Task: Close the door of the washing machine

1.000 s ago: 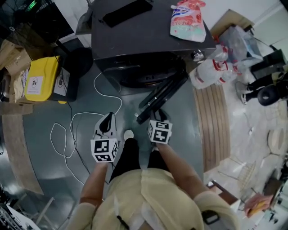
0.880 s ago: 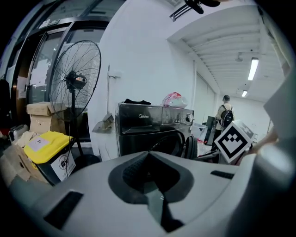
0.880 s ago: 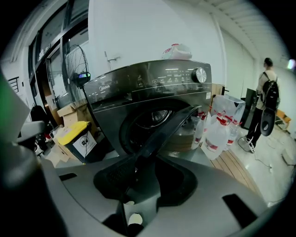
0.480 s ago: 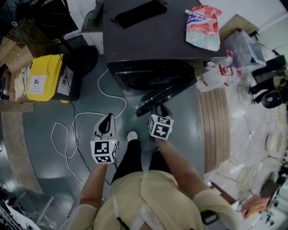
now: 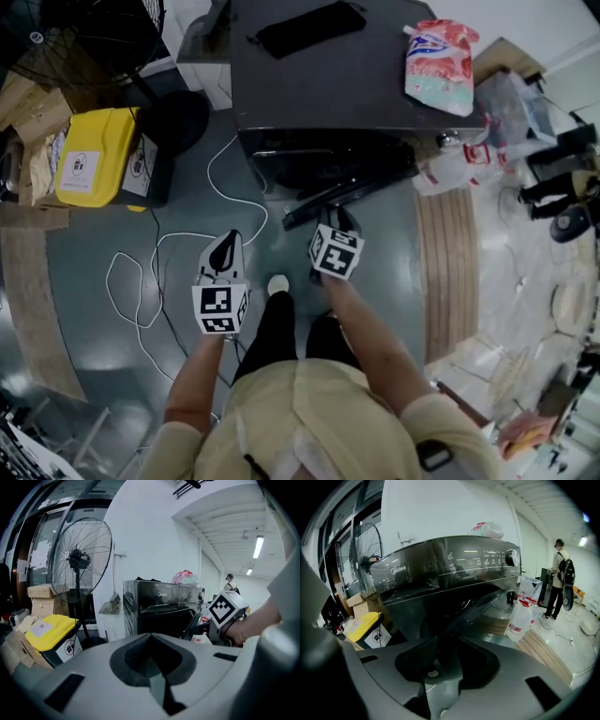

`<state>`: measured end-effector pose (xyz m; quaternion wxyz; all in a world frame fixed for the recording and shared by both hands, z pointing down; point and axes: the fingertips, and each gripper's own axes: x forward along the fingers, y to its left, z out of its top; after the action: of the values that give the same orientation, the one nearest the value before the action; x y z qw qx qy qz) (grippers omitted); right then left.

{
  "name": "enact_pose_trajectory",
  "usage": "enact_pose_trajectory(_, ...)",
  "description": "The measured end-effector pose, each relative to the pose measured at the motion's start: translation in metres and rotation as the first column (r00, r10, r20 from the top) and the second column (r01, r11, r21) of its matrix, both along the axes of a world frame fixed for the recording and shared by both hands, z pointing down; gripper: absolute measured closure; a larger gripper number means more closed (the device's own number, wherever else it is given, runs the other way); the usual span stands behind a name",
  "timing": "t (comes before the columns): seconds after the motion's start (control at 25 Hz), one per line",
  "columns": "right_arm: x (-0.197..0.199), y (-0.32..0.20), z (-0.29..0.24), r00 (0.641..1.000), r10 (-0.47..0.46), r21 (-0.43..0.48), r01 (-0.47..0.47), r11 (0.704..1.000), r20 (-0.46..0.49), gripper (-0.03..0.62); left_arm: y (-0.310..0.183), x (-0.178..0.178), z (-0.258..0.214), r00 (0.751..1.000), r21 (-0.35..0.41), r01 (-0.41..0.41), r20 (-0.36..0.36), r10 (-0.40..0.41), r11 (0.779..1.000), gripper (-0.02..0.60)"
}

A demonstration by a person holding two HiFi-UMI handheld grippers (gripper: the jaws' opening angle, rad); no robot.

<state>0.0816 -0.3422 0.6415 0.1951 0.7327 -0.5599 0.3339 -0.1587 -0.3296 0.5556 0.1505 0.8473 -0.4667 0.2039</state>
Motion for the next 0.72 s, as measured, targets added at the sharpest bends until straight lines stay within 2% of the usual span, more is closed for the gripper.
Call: enact_pose_trajectory(0.72,-0.009,-0.068,-0.003,0.999,0.021,0.029,-0.020,0.999,-0.038,0.464,-0.015,-0.038,0.000,0.998,-0.007,0.067,0.005,-0.067,0.998,0.594)
